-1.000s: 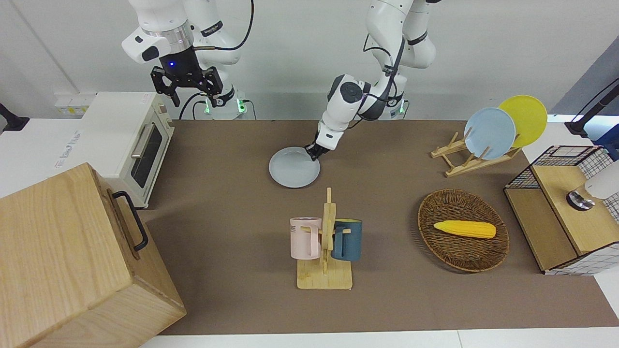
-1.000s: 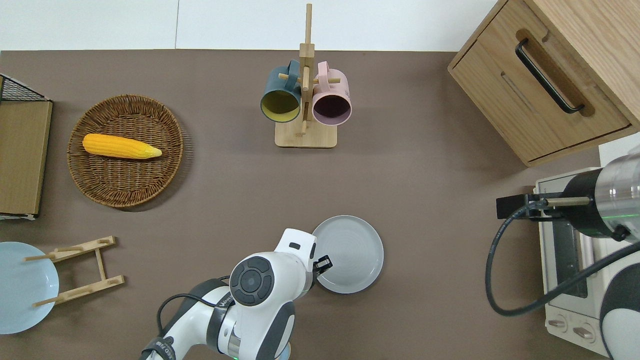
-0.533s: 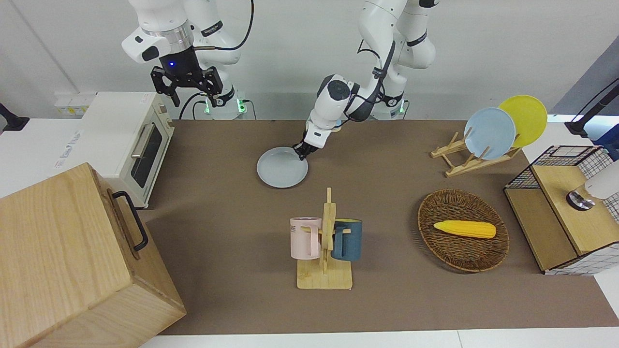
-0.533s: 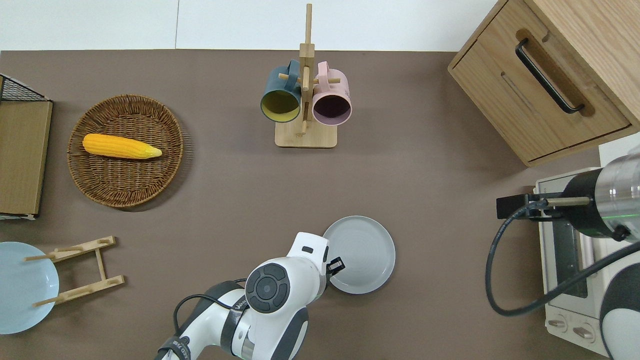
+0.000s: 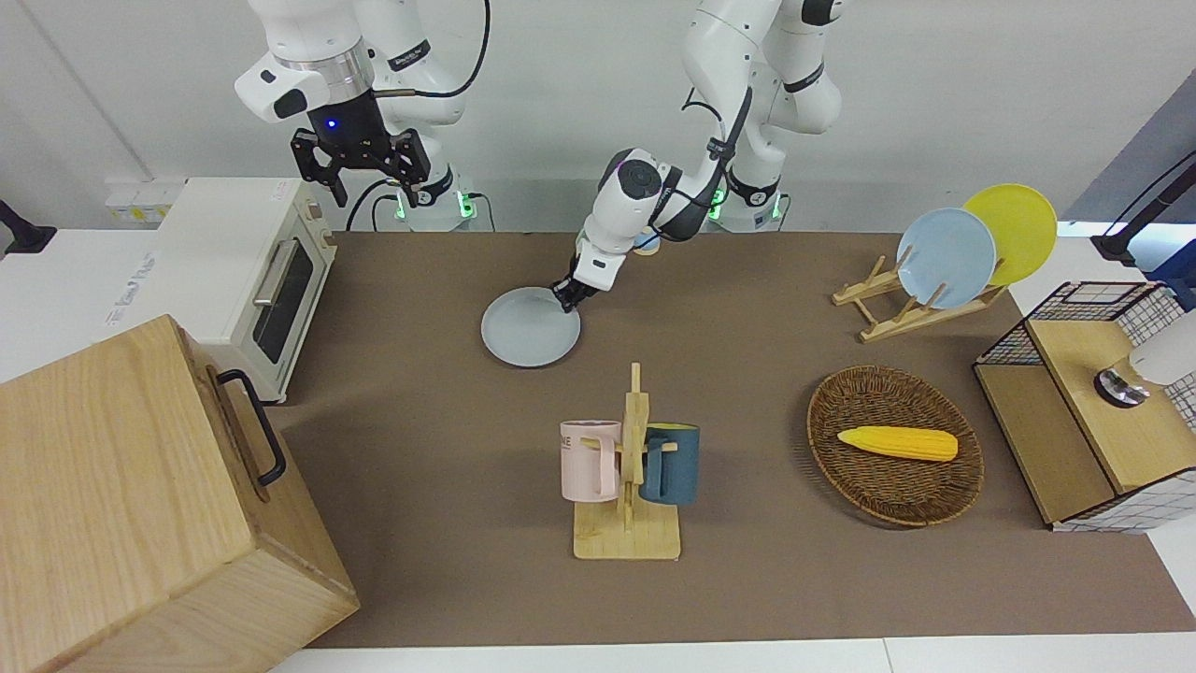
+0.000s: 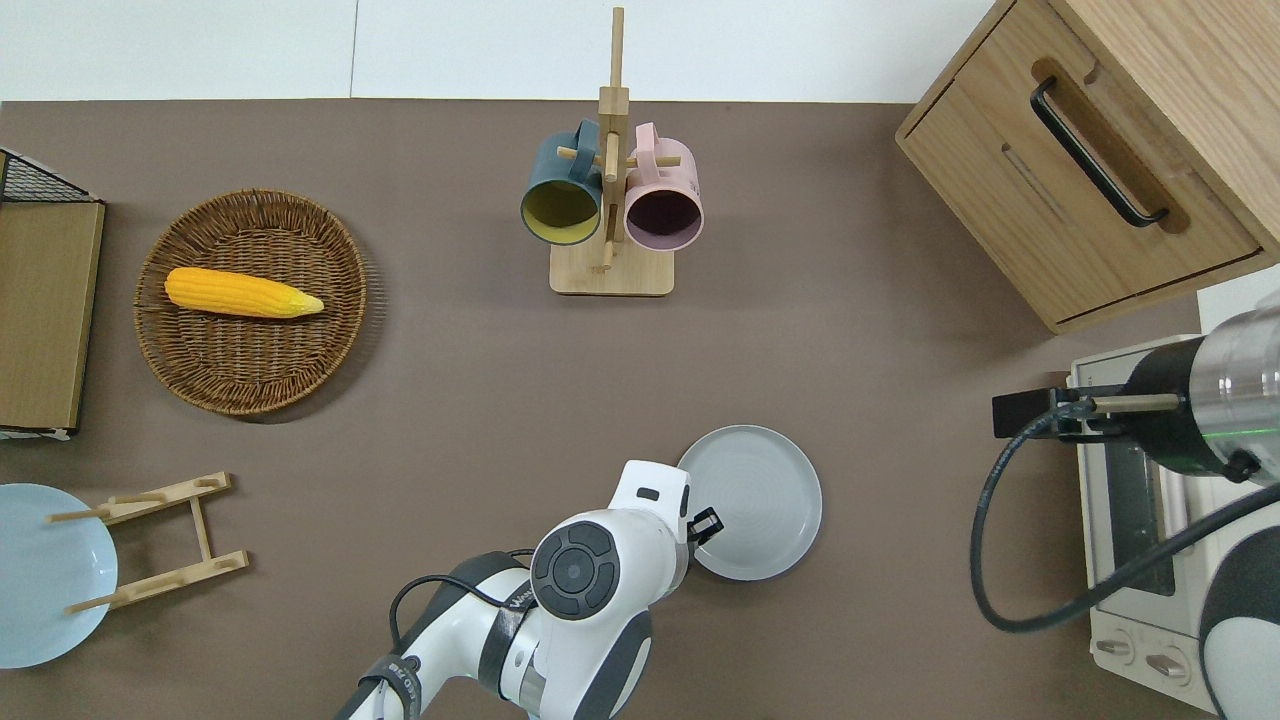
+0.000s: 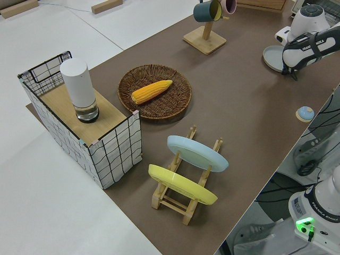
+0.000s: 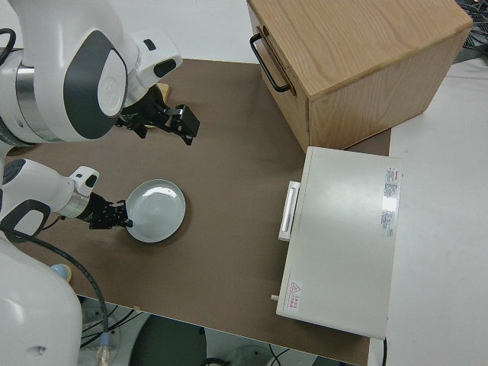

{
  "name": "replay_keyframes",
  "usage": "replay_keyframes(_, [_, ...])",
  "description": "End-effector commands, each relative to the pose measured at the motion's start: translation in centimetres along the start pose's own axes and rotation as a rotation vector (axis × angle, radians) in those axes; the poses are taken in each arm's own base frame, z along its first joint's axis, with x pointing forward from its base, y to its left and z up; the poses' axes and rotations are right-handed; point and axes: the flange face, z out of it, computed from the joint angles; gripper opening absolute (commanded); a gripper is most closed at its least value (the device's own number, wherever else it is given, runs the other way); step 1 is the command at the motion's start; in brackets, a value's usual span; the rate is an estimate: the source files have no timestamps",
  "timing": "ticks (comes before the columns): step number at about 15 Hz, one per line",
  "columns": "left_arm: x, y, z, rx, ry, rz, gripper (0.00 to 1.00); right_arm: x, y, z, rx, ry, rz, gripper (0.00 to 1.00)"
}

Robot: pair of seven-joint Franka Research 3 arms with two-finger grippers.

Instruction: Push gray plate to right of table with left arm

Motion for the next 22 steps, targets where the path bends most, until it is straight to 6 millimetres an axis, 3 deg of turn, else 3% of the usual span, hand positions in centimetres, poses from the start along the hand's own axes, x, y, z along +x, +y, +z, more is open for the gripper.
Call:
replay_keyframes(1, [0.4,0.1,0.8,-0.002,-0.012,-0.035,0.98,-0.8,0.1,0.0,0.009,-0.004,0.021,0.996])
replay_keyframes(3, [1.4,-0.1,-0.7,0.002,-0.015,-0.050,0.98,-0.8,0.1,0.0,0.009,-0.004,0.022,0.996])
replay_keyframes(7, [3.0,-0.6,-6.0,0.053,-0.052,-0.050,0.98,-0.8,0.1,0.0,0.009,-0.005,0.022,0.996])
replay_keyframes(10, [5.4,-0.9,-9.6,0.104,-0.115,-0.022,0.99,-0.8,0.1,0.0,0.009,-0.004,0.021,0.996])
replay_keyframes(17, [16.5,-5.4,-21.3,0.214,-0.169,0.148,0.99,-0.8,0.1,0.0,0.009,-0.004,0.021,0.996])
replay_keyframes(22, [22.4,-10.7,-25.3,0.290,-0.113,0.317,0.99,-0.8,0.1,0.0,0.009,-0.004,0.021,0.996])
